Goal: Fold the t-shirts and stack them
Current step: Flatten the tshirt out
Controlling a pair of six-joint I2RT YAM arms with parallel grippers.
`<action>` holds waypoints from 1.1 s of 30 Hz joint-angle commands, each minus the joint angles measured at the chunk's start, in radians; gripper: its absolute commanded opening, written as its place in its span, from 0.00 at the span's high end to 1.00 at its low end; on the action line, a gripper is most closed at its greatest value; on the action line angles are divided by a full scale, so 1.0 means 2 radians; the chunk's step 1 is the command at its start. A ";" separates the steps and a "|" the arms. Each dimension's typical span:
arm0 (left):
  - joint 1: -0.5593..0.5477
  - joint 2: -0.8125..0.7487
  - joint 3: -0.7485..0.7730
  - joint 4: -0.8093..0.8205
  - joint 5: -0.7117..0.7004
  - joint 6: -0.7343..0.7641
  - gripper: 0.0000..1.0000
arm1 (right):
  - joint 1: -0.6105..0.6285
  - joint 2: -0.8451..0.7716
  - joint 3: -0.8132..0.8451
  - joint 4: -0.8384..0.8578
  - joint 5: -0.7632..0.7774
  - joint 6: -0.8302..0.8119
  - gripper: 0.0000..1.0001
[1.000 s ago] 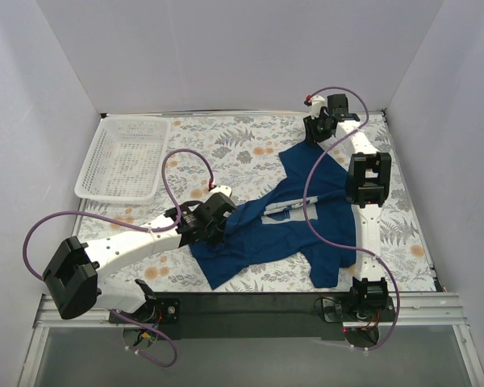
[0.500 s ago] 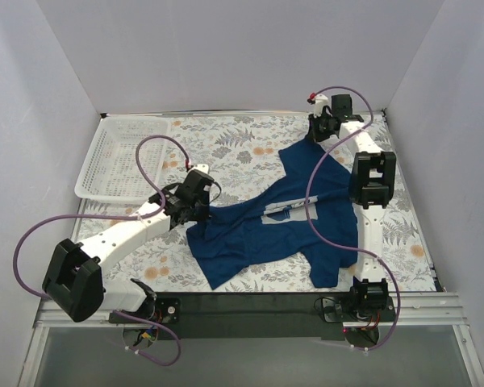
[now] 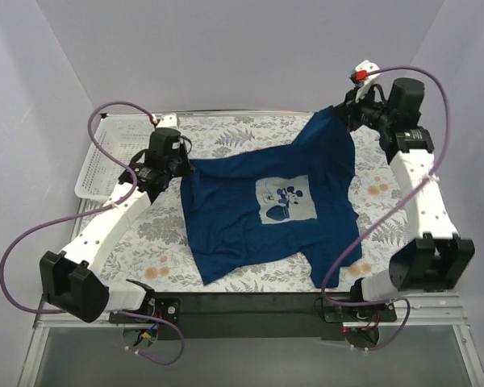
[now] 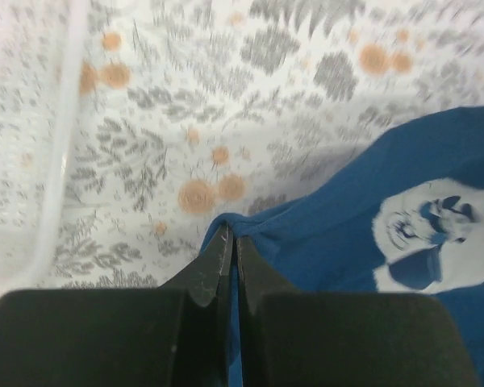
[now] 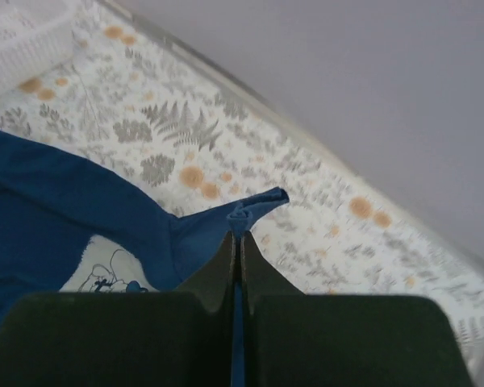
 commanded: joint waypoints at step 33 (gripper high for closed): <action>0.008 -0.195 0.093 0.168 0.017 0.075 1.00 | -0.045 -0.170 0.350 -0.045 0.176 -0.050 0.99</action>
